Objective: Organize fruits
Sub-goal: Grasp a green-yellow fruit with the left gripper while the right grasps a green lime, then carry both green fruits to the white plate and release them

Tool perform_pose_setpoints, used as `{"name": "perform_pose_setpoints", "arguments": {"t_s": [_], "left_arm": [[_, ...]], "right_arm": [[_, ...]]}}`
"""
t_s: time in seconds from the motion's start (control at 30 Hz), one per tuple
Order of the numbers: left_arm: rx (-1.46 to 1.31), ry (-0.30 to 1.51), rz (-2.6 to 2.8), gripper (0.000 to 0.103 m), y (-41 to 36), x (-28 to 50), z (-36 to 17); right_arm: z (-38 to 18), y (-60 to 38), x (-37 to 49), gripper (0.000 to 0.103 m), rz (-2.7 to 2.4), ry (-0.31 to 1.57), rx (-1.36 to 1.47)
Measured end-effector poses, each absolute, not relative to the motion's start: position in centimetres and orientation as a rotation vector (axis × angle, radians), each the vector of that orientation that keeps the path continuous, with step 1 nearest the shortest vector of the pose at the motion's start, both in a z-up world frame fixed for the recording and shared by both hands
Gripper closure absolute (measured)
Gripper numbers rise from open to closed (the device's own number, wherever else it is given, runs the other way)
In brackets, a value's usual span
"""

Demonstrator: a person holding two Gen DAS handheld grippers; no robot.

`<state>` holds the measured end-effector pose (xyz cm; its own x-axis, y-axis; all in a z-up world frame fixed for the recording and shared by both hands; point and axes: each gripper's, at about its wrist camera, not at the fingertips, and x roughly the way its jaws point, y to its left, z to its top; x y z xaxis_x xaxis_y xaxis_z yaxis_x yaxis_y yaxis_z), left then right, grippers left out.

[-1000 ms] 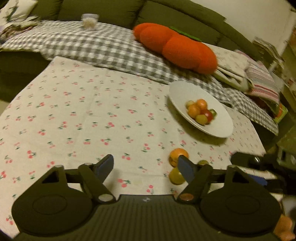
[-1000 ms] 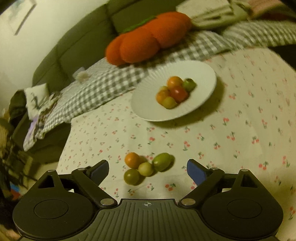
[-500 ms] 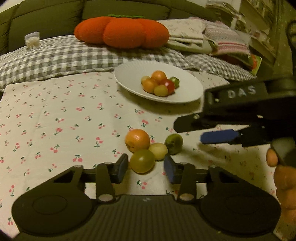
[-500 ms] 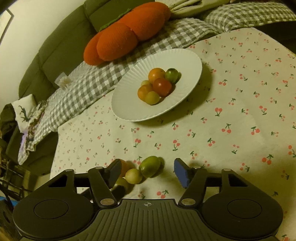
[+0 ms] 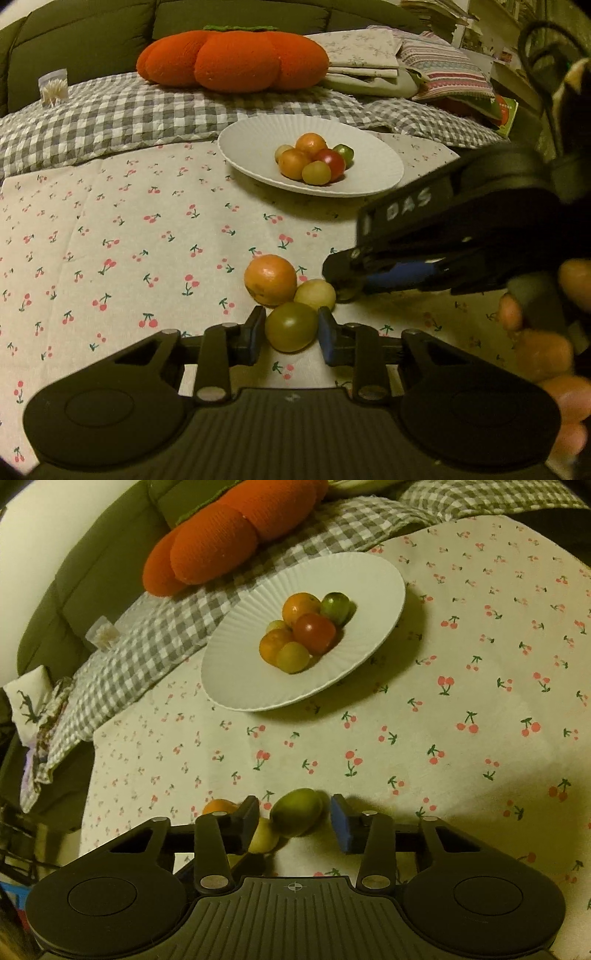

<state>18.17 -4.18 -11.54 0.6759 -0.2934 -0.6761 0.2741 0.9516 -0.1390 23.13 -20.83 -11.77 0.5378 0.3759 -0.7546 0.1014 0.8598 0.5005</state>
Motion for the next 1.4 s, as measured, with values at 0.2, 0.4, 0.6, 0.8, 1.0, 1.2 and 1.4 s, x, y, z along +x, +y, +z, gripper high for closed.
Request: {"name": "perform_pose_setpoints", "arguments": {"t_s": [0.2, 0.4, 0.6, 0.8, 1.0, 1.2, 1.4], "left_arm": [[-0.046, 0.776, -0.309, 0.075, -3.9, 17.9, -11.2], [-0.07, 0.772, -0.302, 0.075, -3.8, 17.4, -10.5], [-0.106, 0.748, -0.296, 0.075, -3.1, 17.1, -9.3], [-0.136, 0.721, -0.294, 0.075, -2.4, 17.0, -8.0], [-0.152, 0.682, -0.284, 0.075, -1.5, 17.0, -6.6], [-0.153, 0.667, -0.271, 0.075, -1.1, 17.4, -6.0], [-0.13, 0.657, -0.275, 0.075, -1.7, 18.6, -5.4]], "right_arm": [[-11.9, -20.3, 23.1, 0.072, 0.171, 0.99, 0.517], [-10.8, -20.6, 22.7, 0.072, 0.18, 0.959, 0.509], [-9.4, -21.1, 22.3, 0.072, 0.197, 0.923, 0.508], [-7.9, -21.4, 21.9, 0.072, 0.22, 0.881, 0.49], [-6.7, -21.8, 21.5, 0.072, 0.23, 0.844, 0.464], [-5.6, -22.9, 21.2, 0.072, 0.224, 0.803, 0.434], [-5.2, -24.3, 21.8, 0.072, 0.218, 0.788, 0.451]]}}
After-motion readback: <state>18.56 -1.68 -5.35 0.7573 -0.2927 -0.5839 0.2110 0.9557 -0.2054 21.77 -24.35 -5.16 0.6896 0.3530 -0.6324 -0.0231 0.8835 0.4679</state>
